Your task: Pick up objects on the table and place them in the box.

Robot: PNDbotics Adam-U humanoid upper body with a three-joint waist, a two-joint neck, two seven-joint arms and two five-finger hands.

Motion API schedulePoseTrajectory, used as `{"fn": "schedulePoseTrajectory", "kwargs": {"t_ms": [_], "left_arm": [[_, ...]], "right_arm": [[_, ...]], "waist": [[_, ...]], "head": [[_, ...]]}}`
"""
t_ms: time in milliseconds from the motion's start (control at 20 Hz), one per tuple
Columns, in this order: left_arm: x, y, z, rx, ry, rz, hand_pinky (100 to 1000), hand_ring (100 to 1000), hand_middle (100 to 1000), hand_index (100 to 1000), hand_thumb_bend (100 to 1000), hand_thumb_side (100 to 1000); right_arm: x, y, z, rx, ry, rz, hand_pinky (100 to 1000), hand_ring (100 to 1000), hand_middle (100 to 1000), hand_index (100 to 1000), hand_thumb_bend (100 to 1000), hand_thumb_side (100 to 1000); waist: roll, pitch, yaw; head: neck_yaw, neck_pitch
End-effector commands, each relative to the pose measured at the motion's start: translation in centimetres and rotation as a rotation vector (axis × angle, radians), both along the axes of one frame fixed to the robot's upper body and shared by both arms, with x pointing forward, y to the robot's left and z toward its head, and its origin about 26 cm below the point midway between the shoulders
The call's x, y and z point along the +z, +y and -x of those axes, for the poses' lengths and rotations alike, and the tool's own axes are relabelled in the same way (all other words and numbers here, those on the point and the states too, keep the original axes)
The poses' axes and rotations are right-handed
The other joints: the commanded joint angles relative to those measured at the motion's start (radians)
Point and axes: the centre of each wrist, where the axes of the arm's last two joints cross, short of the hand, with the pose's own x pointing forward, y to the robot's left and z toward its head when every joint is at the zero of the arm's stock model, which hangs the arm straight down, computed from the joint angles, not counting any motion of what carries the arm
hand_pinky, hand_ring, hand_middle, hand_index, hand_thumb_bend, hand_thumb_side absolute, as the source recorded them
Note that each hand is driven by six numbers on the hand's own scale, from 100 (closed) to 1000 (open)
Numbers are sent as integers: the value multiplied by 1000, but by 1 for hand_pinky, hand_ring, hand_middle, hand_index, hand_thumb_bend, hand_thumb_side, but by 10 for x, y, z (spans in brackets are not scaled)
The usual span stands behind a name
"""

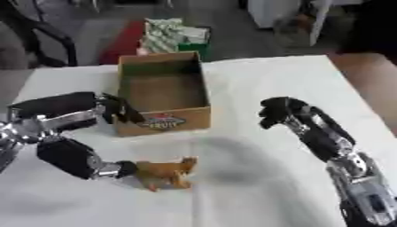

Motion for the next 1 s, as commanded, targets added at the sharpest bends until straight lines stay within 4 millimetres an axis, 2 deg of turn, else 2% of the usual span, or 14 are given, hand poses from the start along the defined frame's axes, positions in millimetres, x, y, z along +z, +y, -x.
{"fn": "schedulePoseTrajectory", "kwargs": {"t_ms": [50, 750, 1000], "left_arm": [[10, 1, 1, 1, -29, 11, 757, 811, 771, 881, 474, 570], [9, 0, -1, 13, -31, 10, 752, 805, 764, 876, 443, 546], [3, -4, -6, 30, -25, -1, 752, 805, 765, 877, 466, 554]], "right_arm": [[8, -3, 0, 5, -21, 13, 625, 617, 629, 802, 100, 766], [7, -2, 0, 7, -20, 13, 625, 617, 629, 802, 100, 768], [7, -2, 0, 8, -19, 13, 625, 617, 629, 802, 100, 768]], "waist": [[-1, -17, -1], [0, -18, -6], [1, -18, -9]], "head": [[0, -9], [1, -9], [2, -10]]}}
